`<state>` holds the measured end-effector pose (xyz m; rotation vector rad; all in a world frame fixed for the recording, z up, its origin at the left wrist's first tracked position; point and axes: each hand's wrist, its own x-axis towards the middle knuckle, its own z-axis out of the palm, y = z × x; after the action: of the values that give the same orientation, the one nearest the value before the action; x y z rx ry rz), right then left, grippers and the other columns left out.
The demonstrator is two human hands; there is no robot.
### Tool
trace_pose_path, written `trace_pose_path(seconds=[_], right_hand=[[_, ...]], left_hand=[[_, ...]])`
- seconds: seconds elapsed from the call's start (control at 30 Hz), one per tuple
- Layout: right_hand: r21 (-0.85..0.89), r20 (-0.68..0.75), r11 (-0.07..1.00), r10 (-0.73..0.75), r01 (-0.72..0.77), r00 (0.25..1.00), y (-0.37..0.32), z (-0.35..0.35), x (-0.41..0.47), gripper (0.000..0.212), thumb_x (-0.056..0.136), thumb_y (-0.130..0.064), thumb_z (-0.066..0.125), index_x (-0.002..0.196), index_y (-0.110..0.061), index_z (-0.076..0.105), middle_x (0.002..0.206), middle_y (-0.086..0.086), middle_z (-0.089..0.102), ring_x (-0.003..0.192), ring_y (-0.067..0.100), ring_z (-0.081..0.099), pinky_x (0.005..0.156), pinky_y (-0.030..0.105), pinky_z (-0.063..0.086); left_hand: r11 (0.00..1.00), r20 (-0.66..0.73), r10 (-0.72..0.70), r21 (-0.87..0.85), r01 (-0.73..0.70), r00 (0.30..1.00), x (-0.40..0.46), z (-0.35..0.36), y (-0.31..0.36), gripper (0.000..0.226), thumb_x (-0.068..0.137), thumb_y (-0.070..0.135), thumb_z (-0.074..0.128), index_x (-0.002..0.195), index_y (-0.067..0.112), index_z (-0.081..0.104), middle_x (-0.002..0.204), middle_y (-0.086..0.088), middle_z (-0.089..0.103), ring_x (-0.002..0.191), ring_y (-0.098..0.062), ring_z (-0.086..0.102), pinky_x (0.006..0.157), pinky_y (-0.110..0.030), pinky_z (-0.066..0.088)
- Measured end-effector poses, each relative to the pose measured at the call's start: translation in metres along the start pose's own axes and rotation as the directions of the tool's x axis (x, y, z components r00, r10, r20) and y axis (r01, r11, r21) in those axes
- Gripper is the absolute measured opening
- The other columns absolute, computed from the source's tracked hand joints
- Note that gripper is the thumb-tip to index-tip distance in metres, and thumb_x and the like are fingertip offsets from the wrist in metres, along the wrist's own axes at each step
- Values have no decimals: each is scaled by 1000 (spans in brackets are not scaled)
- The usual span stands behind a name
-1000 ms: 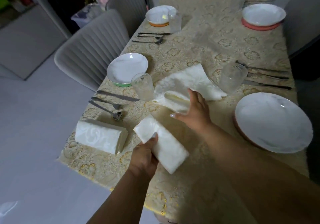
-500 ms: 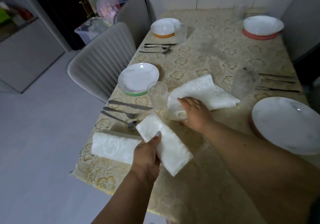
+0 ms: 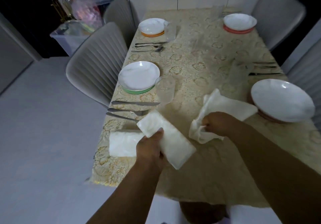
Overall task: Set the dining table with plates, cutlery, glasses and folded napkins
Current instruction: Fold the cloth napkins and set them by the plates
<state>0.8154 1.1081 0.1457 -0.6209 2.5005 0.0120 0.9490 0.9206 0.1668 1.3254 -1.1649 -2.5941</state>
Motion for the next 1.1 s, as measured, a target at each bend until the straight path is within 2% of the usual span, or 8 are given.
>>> trace_pose_path(seconds=[0.13,0.2,0.4,0.7,0.8,0.9,1.0,1.1], right_hand=[[477,-186,870,-36,122,982,-57,-8,-29,51,89,-57,48,98,-10,66,94,3,66,88,17,61,79,29,42],[661,-50,741,-115,119,992,-99,-12,-38,44,88,-55,55,94,-12,63,88,0,64,82,13,60,73,27,42],[512,-30,832,-229,211,973,-147,-9,-14,16,88,-34,66,84,-20,60,76,-6,58,69,9,53,55,20,36],[64,-73,966,-246,251,966,-177,-6,46,40,89,-42,60,61,-21,41,69,-5,41,76,18,47,54,27,31],[84,-23,968,-236,237,971,-178,3,61,33,83,-44,67,93,-15,56,92,2,55,88,21,54,71,30,44],[157,52,970,-197,186,979,-180,9,67,78,76,-50,72,133,-7,41,125,10,52,110,27,55,89,34,47],[134,120,979,-169,153,978,-180,14,74,78,73,-59,70,128,-10,48,121,8,58,102,23,58,85,33,49],[314,212,942,-192,119,958,-180,20,75,73,69,-65,70,120,-15,58,113,3,64,98,20,62,89,34,51]], left_hand=[[987,58,31,-160,-21,998,-7,-23,-1,25,90,0,59,114,7,61,101,-13,71,85,-25,68,66,-38,57],[971,102,25,-237,0,994,-10,-34,-2,25,92,0,55,115,6,59,95,-14,74,79,-24,72,64,-38,59],[955,-12,-68,-289,61,998,-7,-67,6,22,90,6,62,112,7,60,91,-14,73,84,-27,69,64,-39,59],[967,-361,52,251,43,931,43,-96,21,30,82,36,74,77,7,65,73,-9,69,71,-26,66,76,-37,56],[908,-459,77,398,127,885,60,-101,14,58,63,55,78,89,4,69,83,-11,73,82,-31,70,84,-42,56],[880,-492,46,432,198,869,76,-105,5,96,38,72,68,104,2,64,93,-13,72,88,-32,70,82,-45,57],[931,-410,-6,332,155,912,70,-92,13,52,78,40,72,110,1,62,102,-12,67,100,-32,67,83,-39,57],[964,-388,-40,227,137,921,73,-88,14,48,79,31,76,110,-1,61,101,-15,67,93,-34,67,83,-44,57]])
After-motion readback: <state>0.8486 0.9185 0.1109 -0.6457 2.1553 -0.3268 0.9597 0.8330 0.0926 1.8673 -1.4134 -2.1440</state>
